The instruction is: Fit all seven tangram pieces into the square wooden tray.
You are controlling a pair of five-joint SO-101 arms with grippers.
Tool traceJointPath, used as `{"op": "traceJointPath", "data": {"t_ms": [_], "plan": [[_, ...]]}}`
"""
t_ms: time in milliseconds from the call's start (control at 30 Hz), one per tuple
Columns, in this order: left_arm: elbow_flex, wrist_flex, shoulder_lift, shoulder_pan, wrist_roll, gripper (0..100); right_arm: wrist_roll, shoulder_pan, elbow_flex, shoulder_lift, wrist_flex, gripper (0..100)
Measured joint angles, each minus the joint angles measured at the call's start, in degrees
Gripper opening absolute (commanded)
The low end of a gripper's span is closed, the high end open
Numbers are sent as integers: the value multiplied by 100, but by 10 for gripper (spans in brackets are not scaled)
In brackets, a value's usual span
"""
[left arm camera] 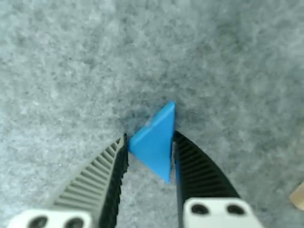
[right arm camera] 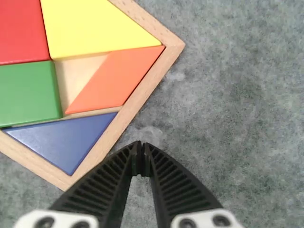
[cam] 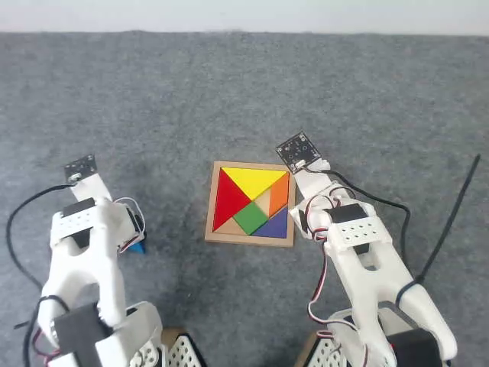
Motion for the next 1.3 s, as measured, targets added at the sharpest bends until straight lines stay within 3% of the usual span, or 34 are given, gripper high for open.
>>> {"op": "traceJointPath", "data": {"t_ms": [367,767,1000,1167,1300], "plan": [[18,-26,-79,0,0,85,0,0,0,0,0,6],[932,-229,-1952,70,-123,88,0,0,0,0,0,6],[967,-229,-2180,211,-149,97,0,0,0,0,0,6],[774,-35,-2690,-1064,-149,99,-9,-79,-79,0,211,6],[703,62,-3349,-2277,-440,99,-9,-853,-932,0,1204,6]]}}
